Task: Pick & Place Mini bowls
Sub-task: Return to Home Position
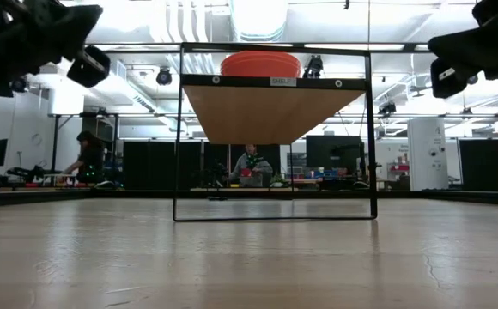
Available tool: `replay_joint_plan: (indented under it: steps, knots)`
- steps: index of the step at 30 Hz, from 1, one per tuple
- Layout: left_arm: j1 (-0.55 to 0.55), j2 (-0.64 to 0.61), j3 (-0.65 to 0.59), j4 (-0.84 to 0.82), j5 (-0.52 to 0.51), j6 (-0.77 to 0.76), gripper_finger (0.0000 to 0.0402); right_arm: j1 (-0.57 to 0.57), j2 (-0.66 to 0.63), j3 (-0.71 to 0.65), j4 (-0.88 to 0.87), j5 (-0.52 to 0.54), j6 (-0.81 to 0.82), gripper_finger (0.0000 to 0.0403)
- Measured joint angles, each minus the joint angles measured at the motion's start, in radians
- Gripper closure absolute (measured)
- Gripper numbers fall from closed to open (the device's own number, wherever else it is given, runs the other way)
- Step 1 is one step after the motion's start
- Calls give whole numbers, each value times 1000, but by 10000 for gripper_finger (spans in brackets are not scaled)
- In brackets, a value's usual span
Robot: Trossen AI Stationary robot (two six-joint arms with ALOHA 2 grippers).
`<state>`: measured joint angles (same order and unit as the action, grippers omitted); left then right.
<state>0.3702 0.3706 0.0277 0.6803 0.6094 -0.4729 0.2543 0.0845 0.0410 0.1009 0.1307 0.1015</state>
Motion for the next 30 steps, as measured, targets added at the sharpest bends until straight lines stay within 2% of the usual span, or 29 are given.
replay_joint_plan:
  steps: [3,10,15,23,27,30]
  knots:
    - [0,-54,-1,-123,-15,-2,401,0,-22,0,-35,0,-1,394]
    - [0,-181,-1,-260,-74,49,401,0,-76,0,-153,1,0,394]
    - [0,-269,4,-380,-103,72,401,0,-84,1,-150,8,-2,394]
    - [-17,-370,59,-668,-191,111,401,0,-83,2,-157,38,-39,394]
    - [-42,-370,29,-583,-193,85,401,0,-85,2,-156,56,-45,394]
    - [-72,-370,9,-523,-291,108,401,0,-82,2,-155,56,-44,394]
